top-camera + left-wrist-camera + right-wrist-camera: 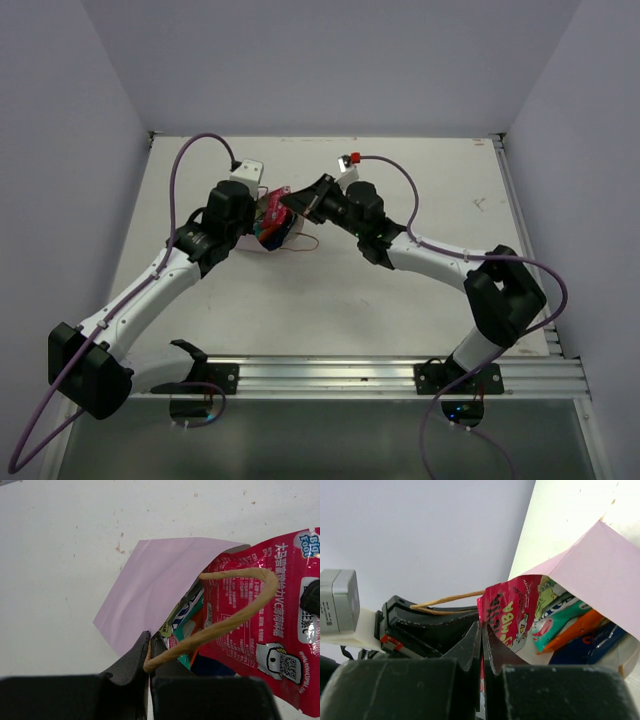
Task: Place the snacks into the paper bag
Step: Place the snack in the paper bag.
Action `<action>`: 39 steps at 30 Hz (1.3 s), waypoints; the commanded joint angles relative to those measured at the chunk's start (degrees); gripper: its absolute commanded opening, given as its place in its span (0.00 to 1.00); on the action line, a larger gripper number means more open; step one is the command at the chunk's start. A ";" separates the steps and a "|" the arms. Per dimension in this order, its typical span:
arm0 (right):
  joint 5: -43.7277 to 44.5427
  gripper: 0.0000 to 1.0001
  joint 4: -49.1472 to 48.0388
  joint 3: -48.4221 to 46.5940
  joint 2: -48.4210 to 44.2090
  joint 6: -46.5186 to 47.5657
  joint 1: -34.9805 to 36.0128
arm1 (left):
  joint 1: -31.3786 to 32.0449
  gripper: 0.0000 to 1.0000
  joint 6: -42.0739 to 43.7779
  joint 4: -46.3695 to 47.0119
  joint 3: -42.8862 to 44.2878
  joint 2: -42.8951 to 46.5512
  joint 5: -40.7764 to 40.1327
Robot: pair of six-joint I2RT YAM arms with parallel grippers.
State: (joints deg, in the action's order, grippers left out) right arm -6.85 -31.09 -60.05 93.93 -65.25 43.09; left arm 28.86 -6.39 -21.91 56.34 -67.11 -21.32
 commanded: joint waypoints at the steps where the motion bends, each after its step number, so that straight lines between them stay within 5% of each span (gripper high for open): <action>1: 3.95 0.00 -4.67 -2.09 2.04 -2.06 0.06 | -0.82 0.00 -0.46 3.37 -0.09 1.90 0.31; 12: 5.01 0.00 -16.02 -1.30 9.52 -5.76 0.50 | -3.46 0.00 -2.83 4.77 -0.44 3.13 7.16; 26: 16.33 0.00 -13.21 4.50 8.90 -9.98 4.37 | -3.82 0.00 -4.86 3.72 1.58 1.90 11.30; 39: 15.03 0.00 -7.68 1.79 13.56 -13.50 6.04 | -0.74 0.00 -6.53 -1.11 2.73 0.14 11.12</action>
State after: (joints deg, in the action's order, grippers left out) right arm 6.66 -40.88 -55.70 106.54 -77.87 49.06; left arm 27.70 -11.09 -23.38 56.80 -67.40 -11.66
